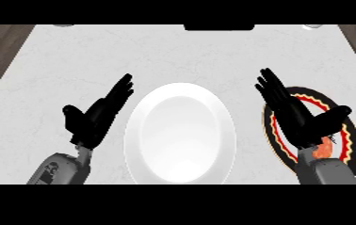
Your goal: Pick the squash from the plate and place it in the plate
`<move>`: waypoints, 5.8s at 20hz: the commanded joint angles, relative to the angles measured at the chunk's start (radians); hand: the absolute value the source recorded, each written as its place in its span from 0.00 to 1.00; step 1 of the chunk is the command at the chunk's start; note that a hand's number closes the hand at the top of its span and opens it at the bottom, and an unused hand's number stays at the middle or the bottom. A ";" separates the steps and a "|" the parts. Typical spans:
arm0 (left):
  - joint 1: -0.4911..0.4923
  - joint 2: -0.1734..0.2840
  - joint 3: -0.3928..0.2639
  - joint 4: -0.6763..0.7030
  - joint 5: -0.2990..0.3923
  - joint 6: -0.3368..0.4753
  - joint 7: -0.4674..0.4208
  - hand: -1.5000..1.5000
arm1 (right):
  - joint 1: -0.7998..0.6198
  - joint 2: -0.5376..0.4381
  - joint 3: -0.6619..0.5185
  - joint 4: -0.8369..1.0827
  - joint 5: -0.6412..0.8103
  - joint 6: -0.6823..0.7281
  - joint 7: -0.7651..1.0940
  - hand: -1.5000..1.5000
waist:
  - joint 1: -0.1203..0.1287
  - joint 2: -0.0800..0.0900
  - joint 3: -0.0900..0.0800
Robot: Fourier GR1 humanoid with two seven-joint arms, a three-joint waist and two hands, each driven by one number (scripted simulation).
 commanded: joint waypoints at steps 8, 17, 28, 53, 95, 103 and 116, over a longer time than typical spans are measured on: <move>-0.086 0.135 0.156 -0.051 -0.085 0.061 -0.053 0.50 | -0.073 -0.310 -0.036 0.258 0.517 -0.291 0.097 1.00 | 0.013 0.014 -0.052; -0.086 0.156 0.219 -0.066 -0.066 0.046 -0.055 0.50 | -0.120 0.130 -0.065 0.261 0.669 -0.935 -0.020 0.00 | -0.008 -0.008 -0.018; -0.058 0.142 0.244 -0.103 -0.107 0.066 -0.037 0.50 | -0.069 -0.050 -0.029 0.063 1.106 -0.689 0.558 0.00 | -0.036 -0.020 -0.025; -0.098 0.130 0.273 -0.087 -0.109 0.026 -0.011 0.50 | -0.126 -0.159 -0.027 -0.060 0.918 0.184 1.312 0.00 | -0.022 -0.010 -0.020; 0.008 0.119 0.398 -0.081 -0.170 -0.003 -0.014 0.50 | 0.742 0.048 0.150 -0.413 1.521 -0.134 1.034 1.00 | -0.162 -0.054 -0.028; 0.036 0.105 0.389 -0.102 -0.163 -0.018 -0.035 0.50 | 0.981 0.116 0.398 -0.786 1.848 -0.241 1.009 1.00 | -0.128 -0.043 -0.028; -0.033 0.109 0.379 -0.122 -0.155 -0.036 0.009 0.50 | 0.910 0.276 0.958 -0.877 2.346 -0.313 0.947 1.00 | -0.065 -0.021 -0.027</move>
